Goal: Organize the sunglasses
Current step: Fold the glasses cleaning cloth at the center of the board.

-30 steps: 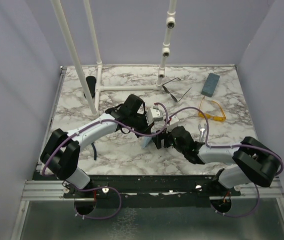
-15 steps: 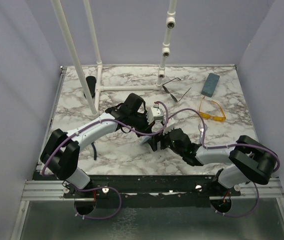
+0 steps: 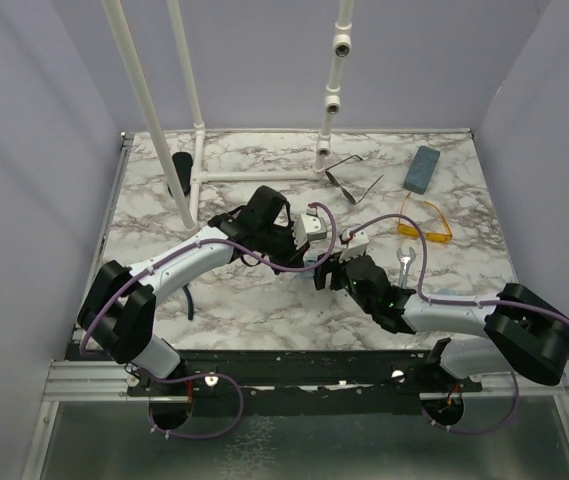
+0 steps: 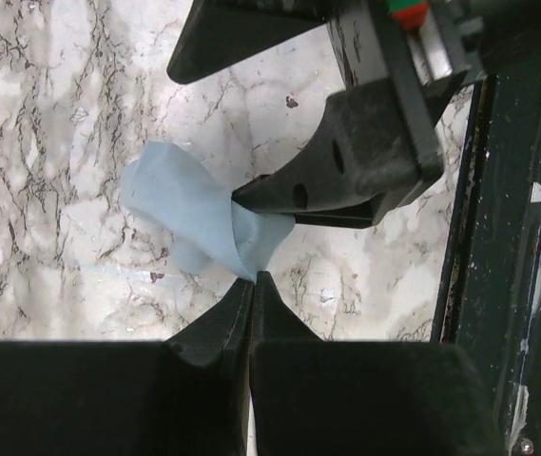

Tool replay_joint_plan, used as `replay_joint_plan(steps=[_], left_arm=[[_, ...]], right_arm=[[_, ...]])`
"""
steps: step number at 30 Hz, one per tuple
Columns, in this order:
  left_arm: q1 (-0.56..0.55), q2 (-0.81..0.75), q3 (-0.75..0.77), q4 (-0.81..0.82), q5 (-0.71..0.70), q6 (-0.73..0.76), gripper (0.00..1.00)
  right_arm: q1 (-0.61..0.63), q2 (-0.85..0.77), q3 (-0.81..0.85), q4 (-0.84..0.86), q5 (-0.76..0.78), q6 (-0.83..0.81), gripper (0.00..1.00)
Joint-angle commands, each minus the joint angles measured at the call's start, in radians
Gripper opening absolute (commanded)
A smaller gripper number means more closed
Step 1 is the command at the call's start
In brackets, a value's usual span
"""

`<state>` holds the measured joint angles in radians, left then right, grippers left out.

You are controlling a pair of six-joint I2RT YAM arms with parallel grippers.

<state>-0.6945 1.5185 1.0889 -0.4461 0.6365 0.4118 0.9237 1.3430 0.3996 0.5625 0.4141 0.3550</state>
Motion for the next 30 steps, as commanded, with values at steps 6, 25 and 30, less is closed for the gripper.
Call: replay_joint_plan(steps=[6,25,30], left_arm=[[-0.005,-0.017,0.011,-0.014,-0.001,0.025,0.0],[-0.005,-0.023,0.038,-0.086,-0.039,0.107,0.0],[-0.005,-0.02,0.042,-0.106,-0.042,0.127,0.0]], right_arm=[[0.007,-0.046,0.0,-0.109,0.057,-0.064,0.78],[0.006,0.045,0.03,-0.057,-0.075,-0.182,0.74],[0.006,0.025,0.01,-0.011,-0.096,-0.214,0.67]])
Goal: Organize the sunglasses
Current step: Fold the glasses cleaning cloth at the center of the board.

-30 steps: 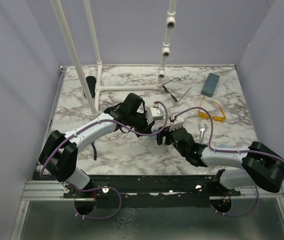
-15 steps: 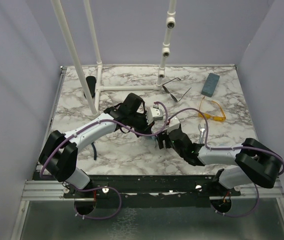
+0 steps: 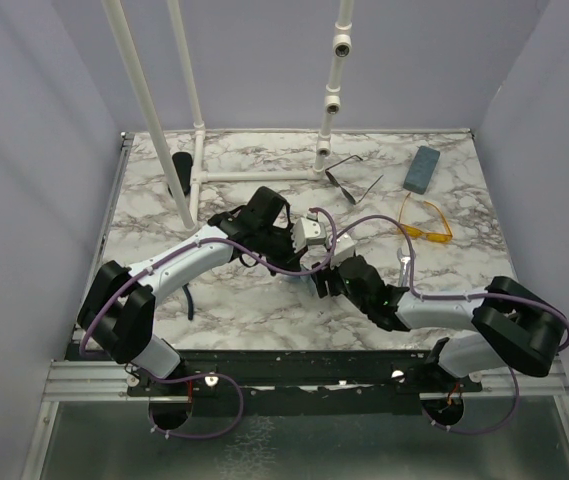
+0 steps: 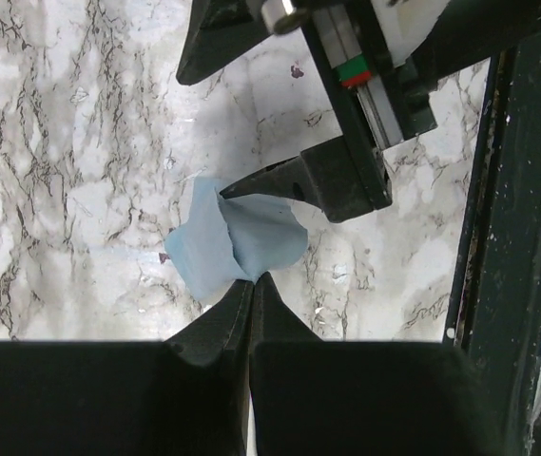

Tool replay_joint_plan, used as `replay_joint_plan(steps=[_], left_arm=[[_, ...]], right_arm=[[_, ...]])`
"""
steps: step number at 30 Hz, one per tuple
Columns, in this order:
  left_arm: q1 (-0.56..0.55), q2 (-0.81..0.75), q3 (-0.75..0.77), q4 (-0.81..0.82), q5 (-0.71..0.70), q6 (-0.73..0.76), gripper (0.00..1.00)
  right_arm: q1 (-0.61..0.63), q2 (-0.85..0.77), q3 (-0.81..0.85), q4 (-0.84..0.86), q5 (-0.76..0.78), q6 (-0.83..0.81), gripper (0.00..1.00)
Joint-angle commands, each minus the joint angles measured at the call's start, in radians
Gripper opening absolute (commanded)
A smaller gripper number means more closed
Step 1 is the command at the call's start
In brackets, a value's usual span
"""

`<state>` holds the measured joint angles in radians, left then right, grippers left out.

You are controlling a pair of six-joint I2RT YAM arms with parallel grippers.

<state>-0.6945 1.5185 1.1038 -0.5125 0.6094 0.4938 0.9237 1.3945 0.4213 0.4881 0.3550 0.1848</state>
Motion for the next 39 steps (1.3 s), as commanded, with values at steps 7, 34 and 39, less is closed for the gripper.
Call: replay_joint_plan(steps=[7,34,39], left_arm=[[-0.005,-0.017,0.034,-0.047,-0.015,0.049,0.0],[-0.004,-0.001,0.045,-0.061,-0.024,0.06,0.0],[-0.005,-0.001,0.047,-0.063,-0.025,0.06,0.0]], right_arm=[[0.005,-0.012,-0.01,0.102,-0.109,-0.091,0.65],[-0.025,0.071,0.0,0.197,-0.199,-0.139,0.44],[-0.035,0.086,0.009,0.203,-0.243,-0.134,0.42]])
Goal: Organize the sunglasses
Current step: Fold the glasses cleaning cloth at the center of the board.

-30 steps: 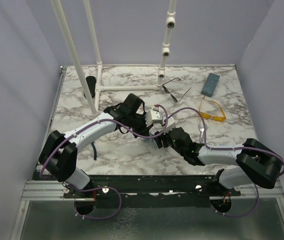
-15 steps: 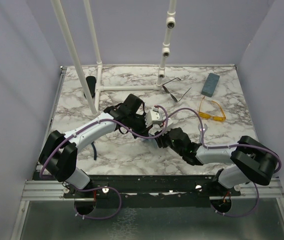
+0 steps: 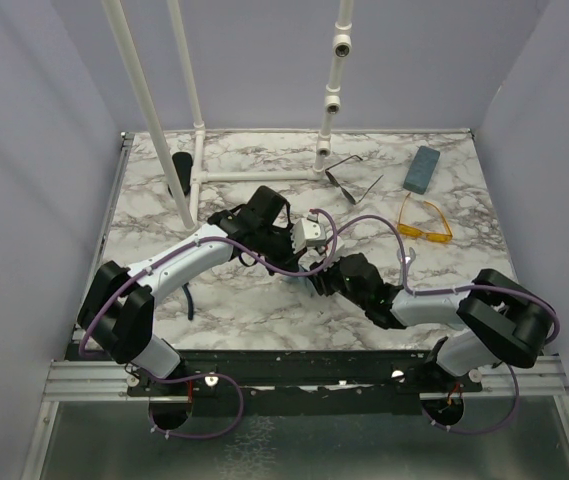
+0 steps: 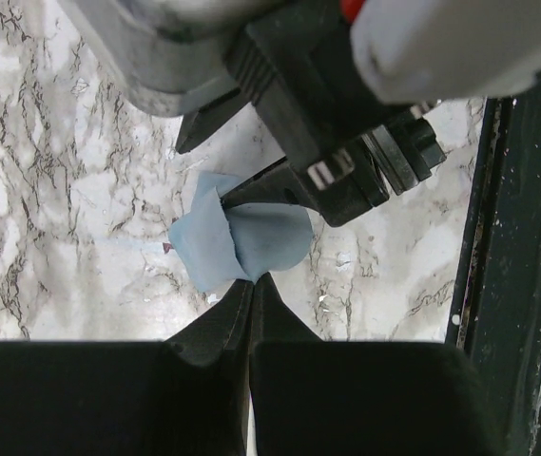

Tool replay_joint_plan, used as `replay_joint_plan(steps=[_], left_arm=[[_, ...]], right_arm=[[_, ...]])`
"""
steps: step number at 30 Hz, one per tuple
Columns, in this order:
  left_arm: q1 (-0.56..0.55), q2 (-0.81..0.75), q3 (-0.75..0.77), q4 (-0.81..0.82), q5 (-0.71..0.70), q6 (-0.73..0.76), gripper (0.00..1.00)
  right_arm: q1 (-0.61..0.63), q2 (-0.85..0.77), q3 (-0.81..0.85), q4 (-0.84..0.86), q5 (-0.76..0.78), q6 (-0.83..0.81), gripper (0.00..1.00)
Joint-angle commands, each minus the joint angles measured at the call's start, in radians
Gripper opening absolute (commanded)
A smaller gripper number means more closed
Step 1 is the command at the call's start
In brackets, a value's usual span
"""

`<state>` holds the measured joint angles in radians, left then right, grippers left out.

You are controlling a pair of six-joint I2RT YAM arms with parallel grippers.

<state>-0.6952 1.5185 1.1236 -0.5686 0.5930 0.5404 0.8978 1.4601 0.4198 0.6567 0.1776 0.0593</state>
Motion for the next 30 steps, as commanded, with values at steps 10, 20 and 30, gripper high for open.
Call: replay_joint_plan(steps=[10,20,30], left_arm=[[-0.004,0.002,0.024,-0.011,-0.007,0.014,0.0],[-0.004,-0.008,0.021,-0.017,-0.035,0.016,0.0],[-0.003,-0.012,0.05,-0.019,-0.187,0.026,0.0]], right_arm=[[-0.021,0.038,0.019,0.055,-0.078,-0.009,0.32],[-0.036,0.014,0.021,0.02,-0.05,-0.003,0.0],[-0.042,-0.055,0.101,-0.186,-0.026,-0.009,0.01]])
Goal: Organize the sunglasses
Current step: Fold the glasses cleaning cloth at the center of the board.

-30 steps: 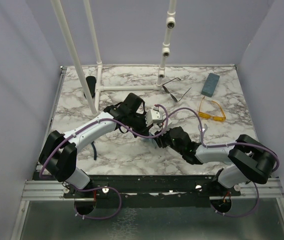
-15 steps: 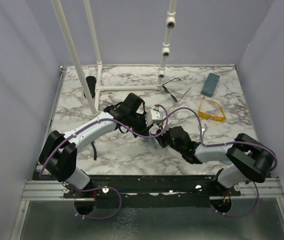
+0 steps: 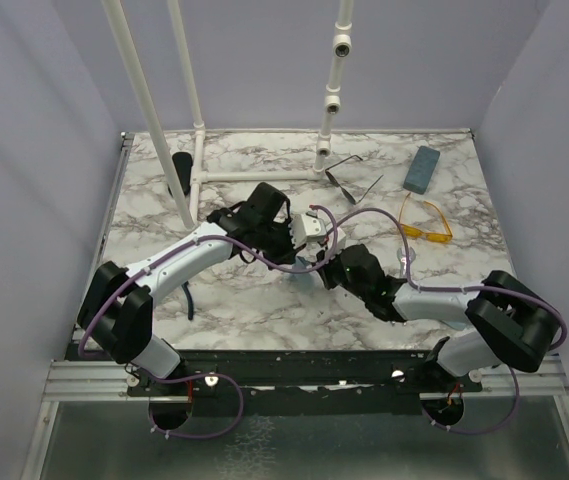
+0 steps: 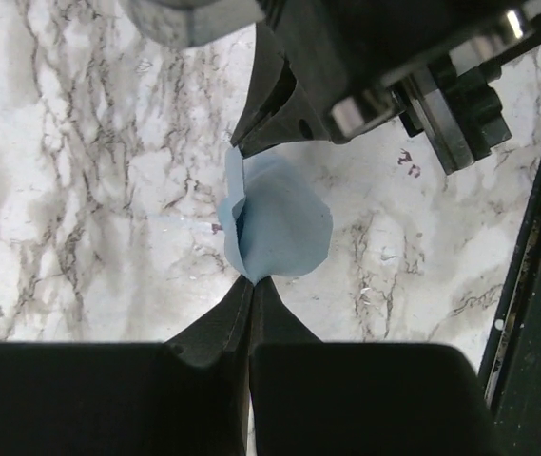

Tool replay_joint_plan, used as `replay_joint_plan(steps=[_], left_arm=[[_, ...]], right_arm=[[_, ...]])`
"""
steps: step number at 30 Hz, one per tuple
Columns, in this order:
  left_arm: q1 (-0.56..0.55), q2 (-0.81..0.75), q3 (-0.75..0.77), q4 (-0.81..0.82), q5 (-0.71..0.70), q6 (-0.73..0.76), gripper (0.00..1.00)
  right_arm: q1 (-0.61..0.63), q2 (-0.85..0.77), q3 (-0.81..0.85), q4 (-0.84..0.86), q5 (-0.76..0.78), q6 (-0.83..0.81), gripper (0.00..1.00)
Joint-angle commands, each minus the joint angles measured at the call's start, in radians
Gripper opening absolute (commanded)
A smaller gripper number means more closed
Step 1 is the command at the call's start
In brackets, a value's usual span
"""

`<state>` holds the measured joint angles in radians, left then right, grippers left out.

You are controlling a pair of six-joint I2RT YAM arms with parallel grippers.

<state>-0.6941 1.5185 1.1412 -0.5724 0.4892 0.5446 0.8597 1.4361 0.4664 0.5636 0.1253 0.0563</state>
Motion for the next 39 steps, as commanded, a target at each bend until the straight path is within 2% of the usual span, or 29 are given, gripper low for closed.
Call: replay_joint_plan(steps=[1,15,21,26,29,33,39], left_arm=[[-0.003,-0.013,0.036,-0.015,-0.092,0.025,0.0],[-0.004,0.019,0.126,-0.015,-0.347,0.16,0.0],[-0.005,0.045,0.159,-0.017,-0.371,0.189,0.0],[-0.005,0.025,0.172,-0.04,-0.342,0.246,0.0],[-0.004,0.009,0.217,-0.133,-0.315,0.336,0.0],[-0.005,0.028,0.292,-0.291,-0.32,0.433,0.0],[-0.014,0.085,0.403,-0.583,-0.356,0.478,0.0]], right_arm=[[-0.005,-0.033,0.06,-0.107,0.028,-0.006,0.01],[-0.065,-0.021,0.286,-0.387,0.085,-0.006,0.01],[-0.09,-0.01,0.32,-0.384,-0.001,-0.046,0.01],[-0.12,-0.052,0.238,-0.297,-0.144,-0.037,0.01],[-0.162,-0.102,0.184,-0.242,-0.27,-0.021,0.03],[-0.171,-0.178,0.109,-0.178,-0.353,-0.025,0.15],[-0.171,-0.251,0.056,-0.147,-0.443,-0.025,0.26]])
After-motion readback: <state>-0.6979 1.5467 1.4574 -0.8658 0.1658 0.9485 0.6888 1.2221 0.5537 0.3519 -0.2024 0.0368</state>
